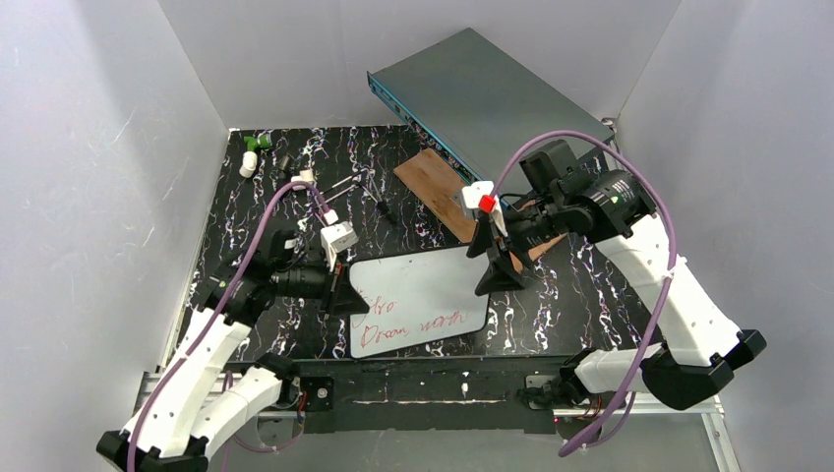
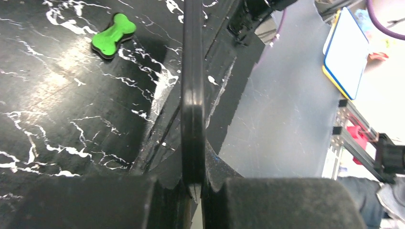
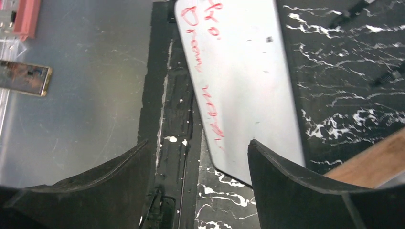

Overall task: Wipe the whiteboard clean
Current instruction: Place the whiteboard eraser at the center of the board, then pass from the left arm to the right

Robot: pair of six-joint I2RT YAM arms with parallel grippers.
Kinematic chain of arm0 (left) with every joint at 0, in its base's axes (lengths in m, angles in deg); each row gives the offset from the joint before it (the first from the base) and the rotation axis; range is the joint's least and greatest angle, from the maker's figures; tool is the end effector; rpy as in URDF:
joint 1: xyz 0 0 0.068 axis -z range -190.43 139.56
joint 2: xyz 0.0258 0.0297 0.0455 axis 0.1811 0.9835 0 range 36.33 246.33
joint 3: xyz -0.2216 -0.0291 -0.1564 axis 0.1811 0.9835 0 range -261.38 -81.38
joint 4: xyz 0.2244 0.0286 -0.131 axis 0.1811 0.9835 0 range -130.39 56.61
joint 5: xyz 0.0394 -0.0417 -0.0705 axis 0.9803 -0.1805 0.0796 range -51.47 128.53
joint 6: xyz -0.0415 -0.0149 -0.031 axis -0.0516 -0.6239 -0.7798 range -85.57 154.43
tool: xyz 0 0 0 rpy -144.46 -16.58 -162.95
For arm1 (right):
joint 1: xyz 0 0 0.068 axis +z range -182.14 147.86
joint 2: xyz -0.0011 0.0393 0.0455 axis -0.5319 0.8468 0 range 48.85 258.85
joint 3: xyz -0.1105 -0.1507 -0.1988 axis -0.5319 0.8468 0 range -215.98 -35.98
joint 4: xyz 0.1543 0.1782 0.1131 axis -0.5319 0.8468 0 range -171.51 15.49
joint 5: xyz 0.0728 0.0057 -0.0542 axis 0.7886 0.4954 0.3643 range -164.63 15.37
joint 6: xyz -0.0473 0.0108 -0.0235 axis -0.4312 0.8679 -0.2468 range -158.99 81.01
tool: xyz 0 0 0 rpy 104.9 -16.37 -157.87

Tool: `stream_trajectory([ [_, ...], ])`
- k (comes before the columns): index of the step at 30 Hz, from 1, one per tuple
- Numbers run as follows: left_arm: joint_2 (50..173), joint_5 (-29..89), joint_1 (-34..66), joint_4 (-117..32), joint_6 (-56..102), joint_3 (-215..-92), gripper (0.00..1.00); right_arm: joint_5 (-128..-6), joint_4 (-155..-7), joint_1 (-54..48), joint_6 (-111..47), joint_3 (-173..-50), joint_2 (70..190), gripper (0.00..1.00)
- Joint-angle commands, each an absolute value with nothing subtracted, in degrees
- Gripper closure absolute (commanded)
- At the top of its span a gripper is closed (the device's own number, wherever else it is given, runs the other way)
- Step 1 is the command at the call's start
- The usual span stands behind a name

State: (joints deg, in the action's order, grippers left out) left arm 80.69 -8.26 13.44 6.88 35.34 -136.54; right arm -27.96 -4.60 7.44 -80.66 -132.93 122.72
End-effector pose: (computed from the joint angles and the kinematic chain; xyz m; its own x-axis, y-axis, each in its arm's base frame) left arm 0.1173 -0.0803 0.3445 -0.5304 0.2466 -0.8110 0.8216 0.3851 -0.4203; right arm 0.1427 0.1515 0.4389 0.0459 -0.5539 -0.8313 -0.9874 -0.1513 0.0463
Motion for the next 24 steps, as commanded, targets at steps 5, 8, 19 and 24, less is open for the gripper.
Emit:
stream_trajectory([
  [5,85.9,-20.2,16.8,2.8,38.6,-140.9,1.00,-32.7,-15.0,4.7,-70.6,-124.8,121.4,0.21],
  [8,87.1,-19.9,18.6,2.6,39.5,-141.4,1.00,-34.1,-16.1,4.5,-69.9,-123.7,121.4,0.20],
  [19,87.9,-20.2,20.4,2.2,41.8,-142.3,1.00,-36.7,-18.3,4.0,-69.5,-118.7,120.6,0.18],
  [24,87.7,-20.1,20.6,2.2,41.9,-140.8,1.00,-33.2,-15.9,1.2,-71.4,-121.1,118.4,0.18],
])
